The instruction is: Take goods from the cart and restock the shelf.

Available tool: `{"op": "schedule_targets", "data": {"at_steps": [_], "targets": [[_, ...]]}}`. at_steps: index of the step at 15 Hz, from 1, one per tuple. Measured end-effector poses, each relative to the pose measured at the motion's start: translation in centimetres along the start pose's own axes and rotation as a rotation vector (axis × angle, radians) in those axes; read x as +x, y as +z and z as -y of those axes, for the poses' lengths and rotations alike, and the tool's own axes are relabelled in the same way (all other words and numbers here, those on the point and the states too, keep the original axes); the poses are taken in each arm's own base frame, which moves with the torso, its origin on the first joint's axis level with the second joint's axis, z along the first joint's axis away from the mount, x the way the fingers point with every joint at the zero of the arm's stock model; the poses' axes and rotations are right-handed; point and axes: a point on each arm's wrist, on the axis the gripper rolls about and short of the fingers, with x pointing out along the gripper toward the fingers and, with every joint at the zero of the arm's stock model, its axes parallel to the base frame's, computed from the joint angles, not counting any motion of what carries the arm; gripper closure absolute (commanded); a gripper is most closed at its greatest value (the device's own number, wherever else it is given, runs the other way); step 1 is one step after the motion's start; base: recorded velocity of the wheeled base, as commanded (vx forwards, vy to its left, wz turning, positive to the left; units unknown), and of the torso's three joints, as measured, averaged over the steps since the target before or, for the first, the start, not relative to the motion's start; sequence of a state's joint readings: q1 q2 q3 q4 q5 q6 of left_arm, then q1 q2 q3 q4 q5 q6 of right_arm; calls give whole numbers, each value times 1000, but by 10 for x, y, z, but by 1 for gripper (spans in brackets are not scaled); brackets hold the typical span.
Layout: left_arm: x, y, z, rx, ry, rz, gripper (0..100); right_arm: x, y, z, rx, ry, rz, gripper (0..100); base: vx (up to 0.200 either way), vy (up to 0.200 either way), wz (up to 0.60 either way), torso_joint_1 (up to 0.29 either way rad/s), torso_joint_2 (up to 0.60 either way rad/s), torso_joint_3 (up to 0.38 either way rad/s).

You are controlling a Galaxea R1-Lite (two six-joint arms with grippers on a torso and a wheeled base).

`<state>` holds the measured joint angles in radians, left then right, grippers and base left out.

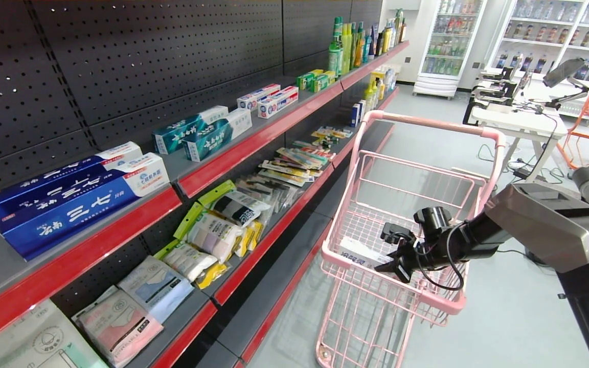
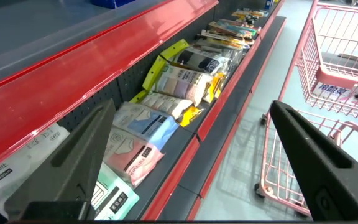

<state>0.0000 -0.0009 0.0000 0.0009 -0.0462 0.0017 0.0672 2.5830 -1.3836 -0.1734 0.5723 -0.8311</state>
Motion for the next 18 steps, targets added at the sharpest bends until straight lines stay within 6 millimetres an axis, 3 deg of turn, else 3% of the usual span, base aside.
{"op": "schedule_targets", "data": {"at_steps": [6, 14, 18], "targets": [[0, 0, 0, 0, 0, 0, 0, -15, -1, 2, 72, -21, -8, 100, 0, 0, 0, 0, 0, 0], [0, 0, 0, 0, 1, 0, 0, -80, 35, 13, 249, -188, 49, 100, 0, 0, 0, 0, 0, 0], [0, 0, 0, 0, 0, 0, 0, -133, 76, 8, 389, -368, 108, 100, 0, 0, 0, 0, 0, 0]]}}
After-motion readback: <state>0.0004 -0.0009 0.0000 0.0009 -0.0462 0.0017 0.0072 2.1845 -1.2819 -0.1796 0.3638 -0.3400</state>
